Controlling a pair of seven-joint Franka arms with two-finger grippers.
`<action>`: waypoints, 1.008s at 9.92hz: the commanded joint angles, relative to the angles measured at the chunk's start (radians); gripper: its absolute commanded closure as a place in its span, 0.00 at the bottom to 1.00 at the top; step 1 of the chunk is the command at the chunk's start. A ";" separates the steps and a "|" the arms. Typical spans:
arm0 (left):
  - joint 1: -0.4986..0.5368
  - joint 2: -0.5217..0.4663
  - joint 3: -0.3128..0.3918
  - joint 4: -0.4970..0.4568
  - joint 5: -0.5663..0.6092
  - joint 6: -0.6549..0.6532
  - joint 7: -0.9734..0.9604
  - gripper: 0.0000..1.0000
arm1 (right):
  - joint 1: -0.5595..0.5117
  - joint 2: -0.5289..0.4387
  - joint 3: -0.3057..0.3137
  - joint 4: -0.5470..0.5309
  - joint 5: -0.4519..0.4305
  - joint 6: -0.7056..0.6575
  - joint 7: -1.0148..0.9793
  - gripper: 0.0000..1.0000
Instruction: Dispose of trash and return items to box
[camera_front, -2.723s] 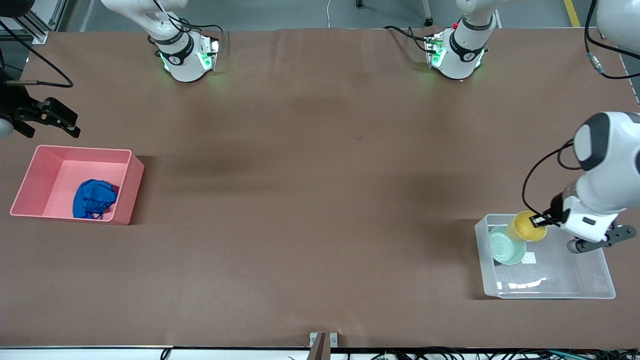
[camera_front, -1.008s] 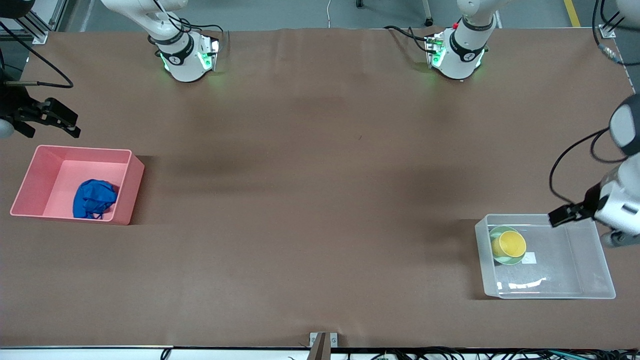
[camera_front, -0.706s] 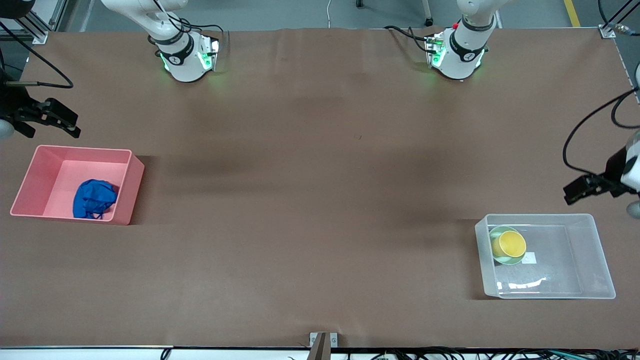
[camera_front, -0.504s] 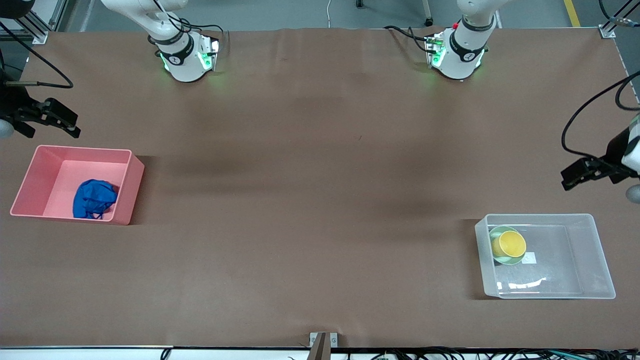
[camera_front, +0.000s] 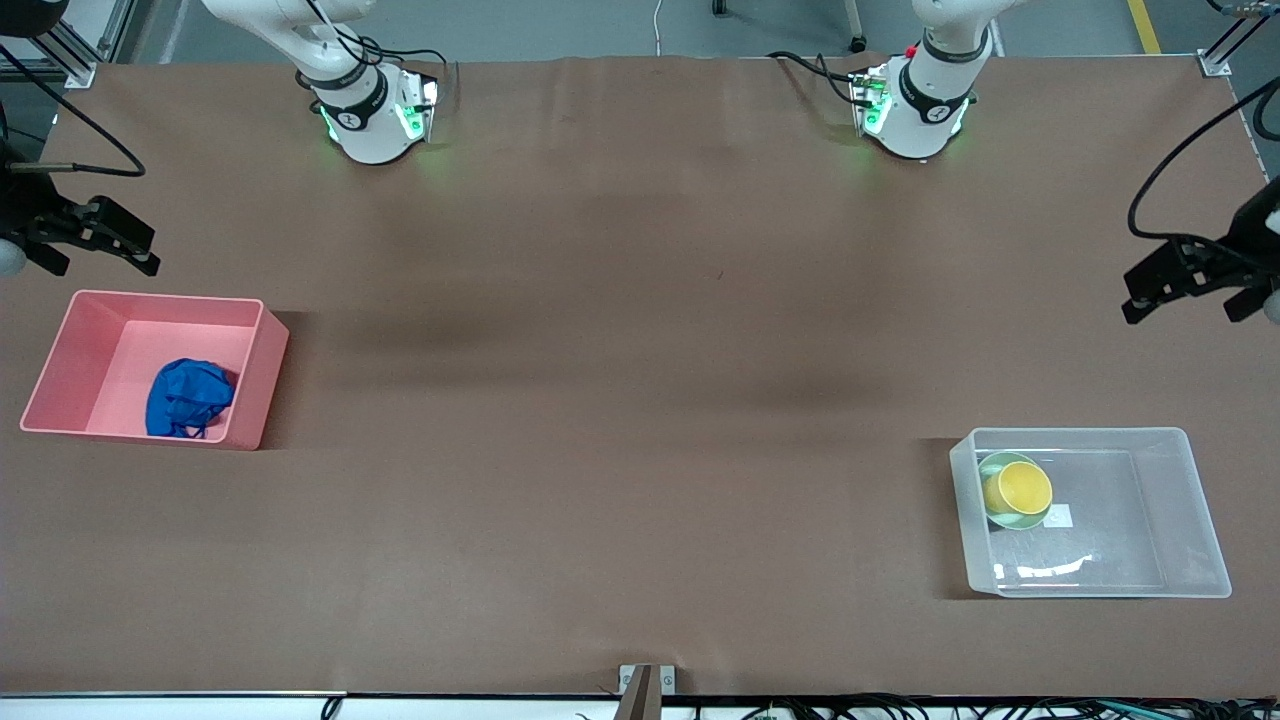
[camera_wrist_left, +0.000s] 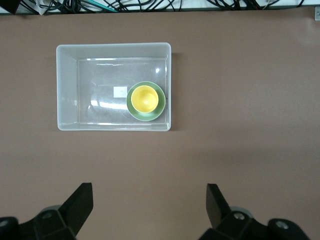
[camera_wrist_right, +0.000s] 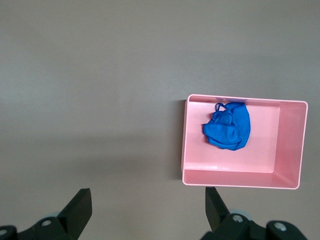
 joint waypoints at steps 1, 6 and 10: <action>-0.154 -0.100 0.142 -0.164 -0.046 -0.007 0.013 0.00 | -0.005 0.001 0.003 0.010 -0.009 -0.011 0.006 0.00; -0.210 -0.166 0.213 -0.220 -0.079 -0.032 0.022 0.00 | -0.003 0.001 0.003 0.010 -0.009 -0.011 0.006 0.00; -0.209 -0.140 0.213 -0.198 -0.069 -0.037 0.014 0.00 | -0.003 -0.001 0.003 0.008 -0.009 -0.022 0.006 0.00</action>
